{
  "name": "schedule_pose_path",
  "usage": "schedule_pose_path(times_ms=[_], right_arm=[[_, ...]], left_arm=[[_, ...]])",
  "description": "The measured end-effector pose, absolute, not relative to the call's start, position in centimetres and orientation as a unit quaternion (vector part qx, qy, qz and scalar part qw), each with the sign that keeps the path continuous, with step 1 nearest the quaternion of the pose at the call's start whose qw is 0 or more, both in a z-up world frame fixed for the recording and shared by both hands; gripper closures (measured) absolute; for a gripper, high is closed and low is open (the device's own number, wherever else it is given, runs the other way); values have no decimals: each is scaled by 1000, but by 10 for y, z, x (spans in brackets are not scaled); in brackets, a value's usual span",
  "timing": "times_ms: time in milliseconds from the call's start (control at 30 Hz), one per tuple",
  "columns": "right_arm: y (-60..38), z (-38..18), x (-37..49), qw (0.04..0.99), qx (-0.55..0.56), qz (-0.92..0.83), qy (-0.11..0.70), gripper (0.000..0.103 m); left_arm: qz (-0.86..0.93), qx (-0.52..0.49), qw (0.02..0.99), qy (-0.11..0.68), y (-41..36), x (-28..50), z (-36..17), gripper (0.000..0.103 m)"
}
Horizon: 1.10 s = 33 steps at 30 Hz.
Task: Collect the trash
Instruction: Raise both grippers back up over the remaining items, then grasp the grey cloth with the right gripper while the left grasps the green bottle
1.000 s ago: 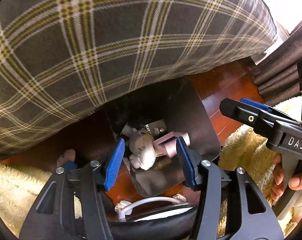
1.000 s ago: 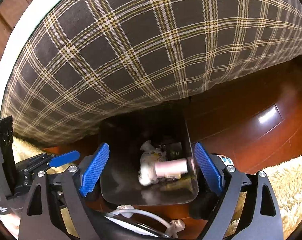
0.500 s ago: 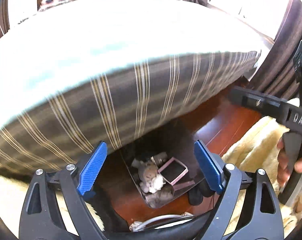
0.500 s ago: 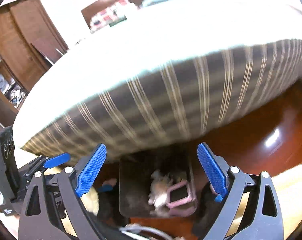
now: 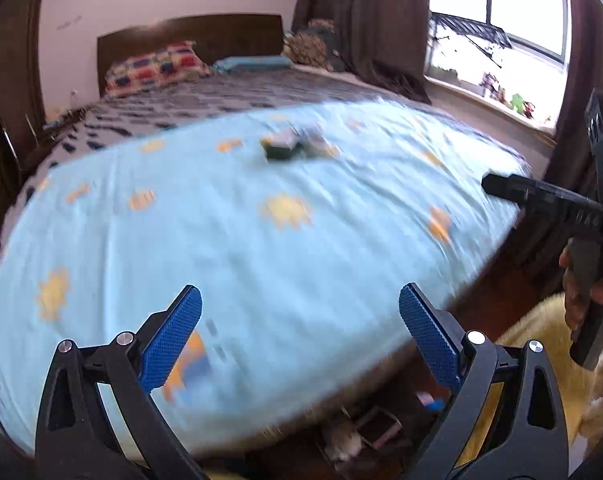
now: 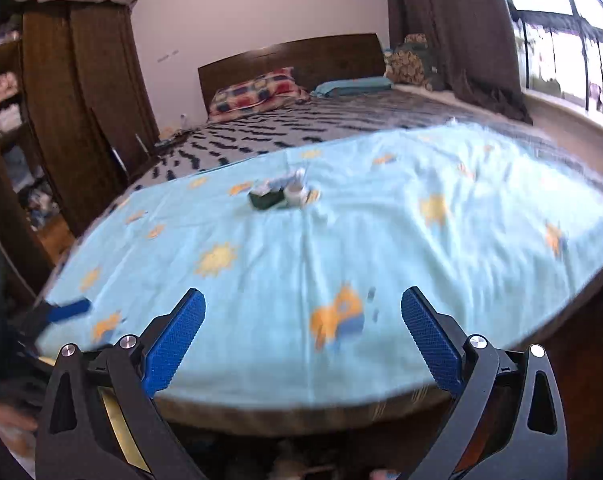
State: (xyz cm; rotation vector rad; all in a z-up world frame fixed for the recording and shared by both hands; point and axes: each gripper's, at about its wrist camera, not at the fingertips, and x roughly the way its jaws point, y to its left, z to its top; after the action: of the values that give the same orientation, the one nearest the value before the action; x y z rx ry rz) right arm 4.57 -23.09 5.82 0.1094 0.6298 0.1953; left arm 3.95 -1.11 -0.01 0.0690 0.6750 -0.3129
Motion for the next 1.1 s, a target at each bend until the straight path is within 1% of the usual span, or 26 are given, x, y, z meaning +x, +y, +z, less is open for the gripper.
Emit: schedule_pose_path(times_ms=[267, 400, 567, 633, 700, 733, 767, 800, 833, 900, 933, 967, 1000, 1033, 1067, 1100], right_arm=[[-202, 54, 135, 937, 37, 93, 334, 4], [-195, 45, 181, 931, 50, 89, 350, 4], [-193, 29, 234, 921, 81, 89, 371, 5], [-191, 22, 252, 916, 90, 93, 381, 12], [-190, 15, 269, 908, 108, 103, 392, 25], [-190, 13, 276, 904, 117, 108, 396, 27], [-189, 11, 282, 901, 126, 114, 399, 32], [-186, 8, 288, 898, 128, 118, 403, 36], [-183, 6, 292, 896, 127, 122, 407, 38], [-177, 2, 299, 892, 122, 128, 415, 48], [-174, 1, 302, 891, 120, 127, 418, 50], [-174, 0, 304, 890, 121, 130, 420, 56], [-174, -1, 306, 888, 123, 134, 422, 66], [-174, -2, 306, 888, 122, 135, 421, 71], [-174, -1, 306, 891, 119, 133, 418, 78], [-176, 1, 305, 894, 115, 130, 413, 79]], left_arm=[[-117, 25, 933, 339, -9, 139, 12, 9], [-108, 21, 929, 355, -12, 185, -1, 9], [-98, 40, 924, 367, -24, 223, -24, 9], [-99, 42, 921, 375, -27, 235, -30, 10], [-107, 39, 917, 382, -31, 246, -36, 10], [-113, 38, 914, 388, -32, 250, -38, 13], [-116, 37, 912, 392, -34, 255, -40, 17], [-117, 37, 910, 395, -35, 258, -41, 19], [-119, 36, 909, 397, -36, 262, -42, 20], [-121, 33, 909, 398, -37, 268, -42, 20], [-123, 31, 908, 399, -38, 270, -43, 22], [-125, 31, 907, 400, -39, 273, -43, 23], [-127, 31, 907, 401, -40, 276, -44, 23], [-130, 32, 906, 402, -42, 278, -44, 24], [-133, 34, 905, 403, -45, 281, -45, 25], [-136, 36, 904, 404, -47, 284, -46, 26]])
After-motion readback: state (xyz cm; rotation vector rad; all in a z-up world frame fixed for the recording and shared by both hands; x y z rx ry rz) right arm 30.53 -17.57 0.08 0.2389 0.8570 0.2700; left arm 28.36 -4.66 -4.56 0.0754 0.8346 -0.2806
